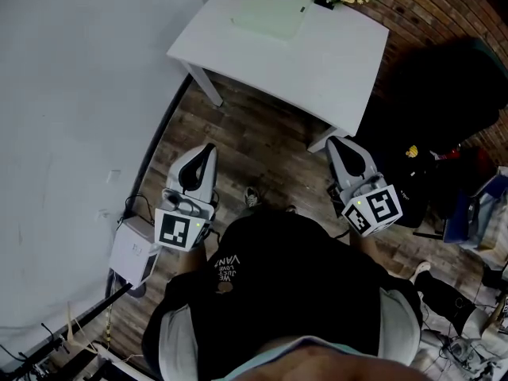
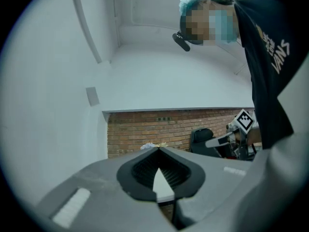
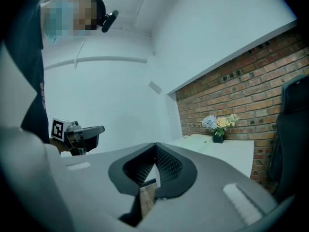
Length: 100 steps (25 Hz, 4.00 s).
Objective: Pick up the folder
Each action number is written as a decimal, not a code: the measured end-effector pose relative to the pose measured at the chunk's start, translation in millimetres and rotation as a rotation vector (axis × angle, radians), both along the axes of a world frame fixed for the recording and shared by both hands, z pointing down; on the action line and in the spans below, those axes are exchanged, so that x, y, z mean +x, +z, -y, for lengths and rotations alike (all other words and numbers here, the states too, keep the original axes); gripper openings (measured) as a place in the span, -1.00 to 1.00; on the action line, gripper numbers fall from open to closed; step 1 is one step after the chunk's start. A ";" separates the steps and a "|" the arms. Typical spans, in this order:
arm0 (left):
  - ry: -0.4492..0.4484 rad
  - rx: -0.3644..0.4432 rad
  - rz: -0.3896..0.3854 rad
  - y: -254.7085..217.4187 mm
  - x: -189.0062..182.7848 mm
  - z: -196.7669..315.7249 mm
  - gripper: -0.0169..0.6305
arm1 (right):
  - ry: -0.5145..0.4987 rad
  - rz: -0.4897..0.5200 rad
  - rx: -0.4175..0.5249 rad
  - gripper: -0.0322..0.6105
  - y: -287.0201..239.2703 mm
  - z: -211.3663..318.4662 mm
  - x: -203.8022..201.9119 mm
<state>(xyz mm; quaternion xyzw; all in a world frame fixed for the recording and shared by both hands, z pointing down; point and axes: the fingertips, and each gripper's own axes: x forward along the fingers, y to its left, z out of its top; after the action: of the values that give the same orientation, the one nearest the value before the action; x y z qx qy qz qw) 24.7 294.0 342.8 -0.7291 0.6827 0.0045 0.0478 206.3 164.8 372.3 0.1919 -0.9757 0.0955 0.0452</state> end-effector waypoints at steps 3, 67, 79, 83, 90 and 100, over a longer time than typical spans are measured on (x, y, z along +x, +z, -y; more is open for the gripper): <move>0.021 0.028 -0.001 -2.6 -13.0 2.3 -0.95 | 0.019 -0.006 0.004 -0.90 0.6 0.1 -11.6; 0.095 -0.127 -0.045 43.9 -133.7 271.7 -0.95 | 0.170 -0.013 -0.093 -0.90 44.7 244.3 -114.5; 0.236 -0.156 -0.036 47.1 -185.7 344.3 -0.95 | 0.350 0.011 -0.100 -0.90 49.4 286.6 -155.6; 0.285 -0.160 -0.026 50.2 -202.7 368.4 -0.95 | 0.393 0.019 -0.110 -0.90 52.7 299.2 -170.9; 0.345 -0.169 -0.018 57.4 -226.6 403.5 -0.95 | 0.446 0.014 -0.114 -0.90 61.7 321.5 -194.5; 0.413 -0.162 0.007 71.4 -248.8 438.4 -0.95 | 0.505 -0.002 -0.109 -0.90 76.8 342.1 -213.2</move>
<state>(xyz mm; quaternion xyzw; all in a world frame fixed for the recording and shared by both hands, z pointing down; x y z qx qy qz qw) -224.1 -144.3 414.2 -0.8548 0.5170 -0.0435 -0.0104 -6.9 -177.3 449.1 0.4269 -0.8902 0.1561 0.0313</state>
